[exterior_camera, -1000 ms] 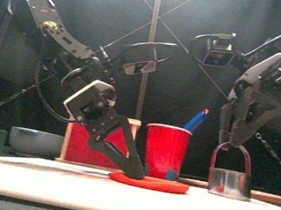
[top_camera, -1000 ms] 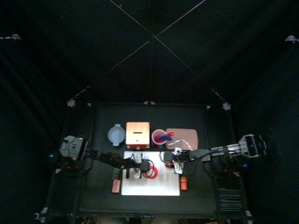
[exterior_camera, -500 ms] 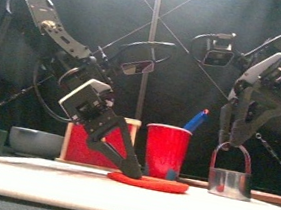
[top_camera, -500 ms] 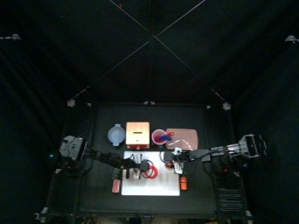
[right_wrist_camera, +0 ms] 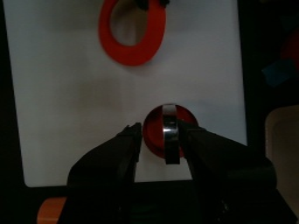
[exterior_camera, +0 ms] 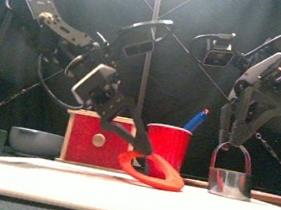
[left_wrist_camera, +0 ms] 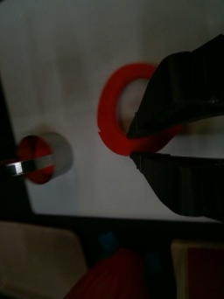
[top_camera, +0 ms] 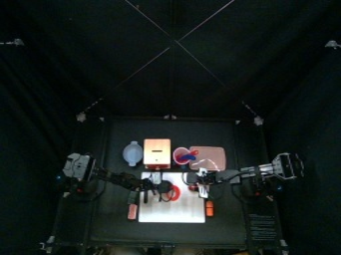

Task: Get the cutter from the drawer then cut the dough then place the extra dough in the bowl
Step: Place the extra dough in the bowl

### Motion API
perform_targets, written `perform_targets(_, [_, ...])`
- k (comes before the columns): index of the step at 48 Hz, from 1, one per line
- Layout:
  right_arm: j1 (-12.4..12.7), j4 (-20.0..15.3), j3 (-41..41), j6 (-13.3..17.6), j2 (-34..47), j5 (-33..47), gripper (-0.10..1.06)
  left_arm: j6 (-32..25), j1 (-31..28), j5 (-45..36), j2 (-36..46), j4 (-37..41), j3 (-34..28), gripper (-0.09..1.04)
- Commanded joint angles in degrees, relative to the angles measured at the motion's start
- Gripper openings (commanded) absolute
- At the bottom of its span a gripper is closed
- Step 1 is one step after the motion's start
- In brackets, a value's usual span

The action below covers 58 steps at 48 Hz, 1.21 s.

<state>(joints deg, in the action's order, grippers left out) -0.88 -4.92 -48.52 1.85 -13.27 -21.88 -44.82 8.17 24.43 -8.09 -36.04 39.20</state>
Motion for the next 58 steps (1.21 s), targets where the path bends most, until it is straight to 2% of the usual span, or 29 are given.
perform_targets(1, [0.1, -0.2, 0.5, -0.1, -1.0, 0.4, 0.77, -0.1, 0.3, 4.9, 5.6, 1.9, 1.2, 0.63])
perform_targets(8, [0.3, -0.2, 0.5, -0.1, -1.0, 0.4, 0.77, -1.1, -0.4, 12.6, 11.1, 3.3, 4.7, 0.63])
perform_targets(14, [0.4, -0.1, 0.7, -0.1, -1.0, 0.4, 0.77, -4.2, -1.8, 17.5, 15.6, 3.0, 8.1, 0.64])
perform_targets(34, [0.3, 0.0, 1.6, -0.2, -1.1, 1.7, 0.77, -10.7, -6.4, 24.9, 28.7, -5.7, 19.5, 0.64])
perform_targets(49, [0.0, -0.2, 1.8, -0.1, -1.0, 1.7, 0.77, -10.8, -6.9, 27.1, 41.2, -12.5, 29.4, 0.64])
perform_targets(58, [0.1, 0.1, 2.5, -0.2, -1.0, 1.8, 0.77, -10.8, -10.1, 26.5, 45.9, -15.0, 34.4, 0.64])
